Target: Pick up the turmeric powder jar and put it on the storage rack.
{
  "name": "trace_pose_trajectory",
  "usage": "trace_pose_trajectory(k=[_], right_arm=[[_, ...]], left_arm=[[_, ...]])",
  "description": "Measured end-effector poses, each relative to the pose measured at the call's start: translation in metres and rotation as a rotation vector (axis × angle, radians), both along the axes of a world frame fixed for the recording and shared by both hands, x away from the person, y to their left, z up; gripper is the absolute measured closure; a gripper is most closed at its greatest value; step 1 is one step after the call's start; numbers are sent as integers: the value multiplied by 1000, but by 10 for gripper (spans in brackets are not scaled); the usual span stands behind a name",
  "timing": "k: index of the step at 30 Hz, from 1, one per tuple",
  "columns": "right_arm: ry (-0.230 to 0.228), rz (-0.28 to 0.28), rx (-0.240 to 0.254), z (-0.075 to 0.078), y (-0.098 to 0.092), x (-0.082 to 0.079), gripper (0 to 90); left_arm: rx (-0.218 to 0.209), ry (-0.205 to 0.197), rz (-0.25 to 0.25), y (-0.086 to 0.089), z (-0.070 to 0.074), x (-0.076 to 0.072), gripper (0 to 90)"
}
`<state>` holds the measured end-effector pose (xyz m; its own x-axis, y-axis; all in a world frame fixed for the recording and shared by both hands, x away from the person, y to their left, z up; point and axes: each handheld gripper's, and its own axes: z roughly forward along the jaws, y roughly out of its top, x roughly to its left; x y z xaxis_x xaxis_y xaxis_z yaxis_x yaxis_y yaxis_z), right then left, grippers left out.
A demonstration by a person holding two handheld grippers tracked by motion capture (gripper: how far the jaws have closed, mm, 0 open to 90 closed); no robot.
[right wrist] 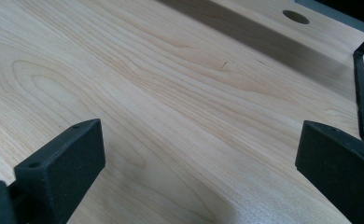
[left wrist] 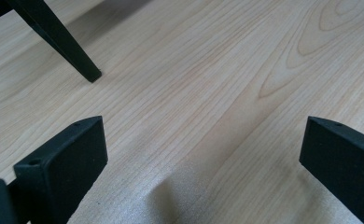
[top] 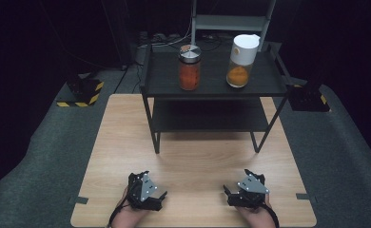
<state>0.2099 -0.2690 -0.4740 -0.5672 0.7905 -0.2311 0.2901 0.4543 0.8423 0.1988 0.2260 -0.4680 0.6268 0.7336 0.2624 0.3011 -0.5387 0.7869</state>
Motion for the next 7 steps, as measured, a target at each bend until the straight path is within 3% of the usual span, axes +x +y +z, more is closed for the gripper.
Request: trace_pose_trajectory(k=[7], right_arm=[[-1, -3, 16, -1, -2, 0, 11]], left_arm=[[-11, 4, 10, 1, 0, 0, 11]])
